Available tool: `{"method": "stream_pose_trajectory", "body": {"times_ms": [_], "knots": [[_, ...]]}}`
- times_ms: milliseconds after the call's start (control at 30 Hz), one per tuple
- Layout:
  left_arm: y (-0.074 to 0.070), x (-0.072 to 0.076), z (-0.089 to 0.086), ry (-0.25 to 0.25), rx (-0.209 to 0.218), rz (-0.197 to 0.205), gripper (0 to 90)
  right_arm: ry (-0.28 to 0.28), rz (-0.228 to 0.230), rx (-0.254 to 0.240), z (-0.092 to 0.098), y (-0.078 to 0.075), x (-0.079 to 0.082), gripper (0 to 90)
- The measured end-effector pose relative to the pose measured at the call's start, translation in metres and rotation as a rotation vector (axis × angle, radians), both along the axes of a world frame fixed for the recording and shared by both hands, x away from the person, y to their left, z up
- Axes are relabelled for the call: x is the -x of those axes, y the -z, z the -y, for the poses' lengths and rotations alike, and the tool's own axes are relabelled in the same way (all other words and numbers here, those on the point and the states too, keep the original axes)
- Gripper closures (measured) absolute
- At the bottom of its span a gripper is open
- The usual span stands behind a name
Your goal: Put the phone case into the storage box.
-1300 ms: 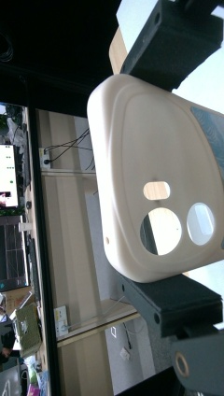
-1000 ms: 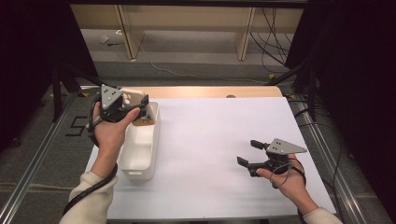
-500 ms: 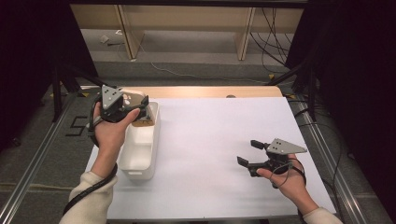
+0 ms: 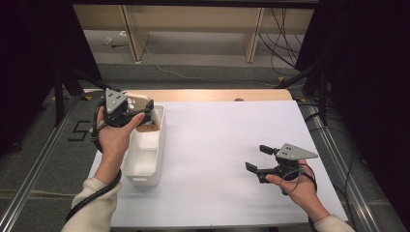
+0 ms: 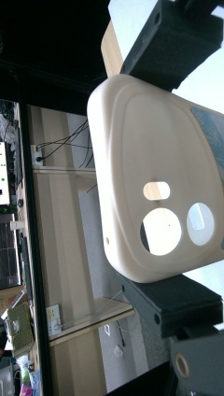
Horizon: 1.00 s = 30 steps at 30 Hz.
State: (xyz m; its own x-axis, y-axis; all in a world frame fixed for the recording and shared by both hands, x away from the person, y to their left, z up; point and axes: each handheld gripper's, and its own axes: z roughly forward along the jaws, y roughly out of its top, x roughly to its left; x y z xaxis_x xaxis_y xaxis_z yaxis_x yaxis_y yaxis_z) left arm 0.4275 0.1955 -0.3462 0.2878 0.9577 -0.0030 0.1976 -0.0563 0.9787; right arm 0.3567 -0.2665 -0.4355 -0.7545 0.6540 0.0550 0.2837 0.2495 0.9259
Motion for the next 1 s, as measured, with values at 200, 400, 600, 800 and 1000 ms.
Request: {"method": "stream_pose_trajectory", "body": {"times_ms": [200,400,600,800,1000], "knots": [[0.0009,-0.0005,-0.0005,-0.001,0.000,-0.004,10.8,-0.001,-0.002,-0.002,0.0000,0.0000,-0.0001,15.9],[0.0030,-0.0017,-0.0010,-0.004,-0.002,-0.010,10.8,-0.003,-0.001,-0.001,-0.0009,0.0003,-0.0001,15.9],[0.0053,-0.0028,-0.0012,-0.006,-0.004,-0.019,10.8,-0.002,-0.003,-0.003,-0.0008,0.0004,-0.0001,15.9],[0.0062,-0.0033,-0.0012,-0.005,-0.008,-0.022,10.8,-0.004,-0.005,-0.002,-0.0007,0.0005,-0.0002,15.9],[0.0076,-0.0040,-0.0010,-0.005,-0.010,-0.027,10.8,-0.004,-0.005,-0.004,-0.0005,0.0004,-0.0004,16.0]]}}
